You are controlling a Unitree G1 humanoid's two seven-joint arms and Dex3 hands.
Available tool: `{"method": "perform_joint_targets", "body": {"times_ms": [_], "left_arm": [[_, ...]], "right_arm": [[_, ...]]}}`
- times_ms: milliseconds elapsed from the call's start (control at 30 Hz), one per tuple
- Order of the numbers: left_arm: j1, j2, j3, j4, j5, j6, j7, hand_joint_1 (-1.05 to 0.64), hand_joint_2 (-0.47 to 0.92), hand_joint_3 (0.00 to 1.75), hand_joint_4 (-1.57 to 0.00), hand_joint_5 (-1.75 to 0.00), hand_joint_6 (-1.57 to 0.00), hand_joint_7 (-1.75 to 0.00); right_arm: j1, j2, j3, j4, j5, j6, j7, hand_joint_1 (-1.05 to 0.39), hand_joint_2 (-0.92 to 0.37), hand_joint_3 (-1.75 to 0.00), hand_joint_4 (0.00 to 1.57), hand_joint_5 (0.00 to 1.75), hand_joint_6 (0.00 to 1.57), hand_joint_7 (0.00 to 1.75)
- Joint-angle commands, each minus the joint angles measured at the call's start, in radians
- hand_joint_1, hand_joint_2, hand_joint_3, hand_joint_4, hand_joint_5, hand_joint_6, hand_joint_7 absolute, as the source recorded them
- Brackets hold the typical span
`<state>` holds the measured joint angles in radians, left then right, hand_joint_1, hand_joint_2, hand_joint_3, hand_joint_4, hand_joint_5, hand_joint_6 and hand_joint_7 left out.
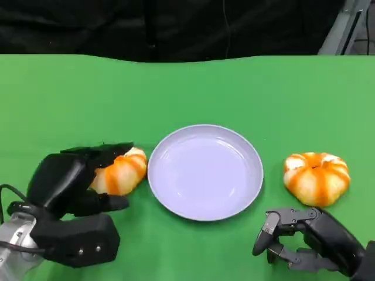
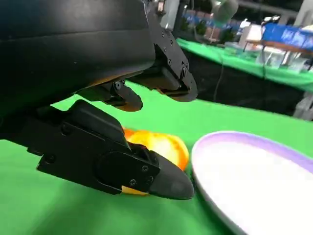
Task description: Grasp the bread from the table and place it into the plate.
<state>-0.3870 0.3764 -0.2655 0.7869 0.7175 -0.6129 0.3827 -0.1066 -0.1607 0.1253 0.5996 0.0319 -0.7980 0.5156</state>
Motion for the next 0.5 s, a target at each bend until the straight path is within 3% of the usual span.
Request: {"method": "perform_joint_targets", "body": {"times_ms": [33, 500], "left_arm": [[-0.043, 0.005, -0.030, 0.067, 0.000, 0.025, 0.019, -0.89, 0.92, 0.13, -0.56, 0.00, -0.54, 0.00], [-0.105, -0.006, -0.105, 0.159, -0.003, 0.096, 0.019, -0.90, 0.92, 0.20, -0.57, -0.01, -0.54, -0.01]], "right_arm": [[0.012, -0.011, -0.004, -0.022, 0.010, 0.005, 0.000, -0.07, -0.86, -0.56, 0.72, 1.56, 0.82, 1.08], [0.015, -0.013, -0.005, -0.026, 0.010, 0.010, 0.000, -0.07, -0.87, -0.56, 0.72, 1.56, 0.82, 1.07]]}}
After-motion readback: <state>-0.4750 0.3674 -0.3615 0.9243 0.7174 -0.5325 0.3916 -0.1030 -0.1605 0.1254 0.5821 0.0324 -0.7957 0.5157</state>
